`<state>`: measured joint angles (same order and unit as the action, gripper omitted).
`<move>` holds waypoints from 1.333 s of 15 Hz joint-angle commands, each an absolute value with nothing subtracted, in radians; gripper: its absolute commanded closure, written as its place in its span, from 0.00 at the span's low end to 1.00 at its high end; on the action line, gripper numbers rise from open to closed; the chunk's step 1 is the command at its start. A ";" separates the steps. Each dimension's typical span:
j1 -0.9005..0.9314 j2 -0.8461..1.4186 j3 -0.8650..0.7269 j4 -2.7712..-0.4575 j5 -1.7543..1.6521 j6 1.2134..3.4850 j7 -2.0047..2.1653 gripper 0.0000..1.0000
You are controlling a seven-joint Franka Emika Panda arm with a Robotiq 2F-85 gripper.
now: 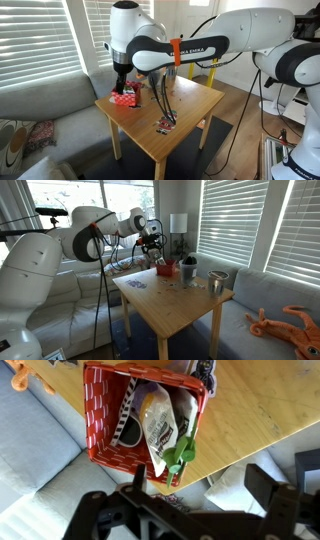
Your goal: Pick up the two white packets with a green lid from the red basket and put them on the table
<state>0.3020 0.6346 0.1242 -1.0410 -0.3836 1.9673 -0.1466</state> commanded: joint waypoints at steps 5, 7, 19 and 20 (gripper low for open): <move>0.300 0.742 0.110 -0.918 -0.378 1.890 -0.140 0.50; 0.302 0.756 0.105 -0.900 -0.383 1.888 -0.136 0.62; 0.276 0.702 0.101 -0.816 -0.376 1.665 -0.195 0.95; 0.280 0.710 0.097 -0.808 -0.385 1.646 -0.186 0.95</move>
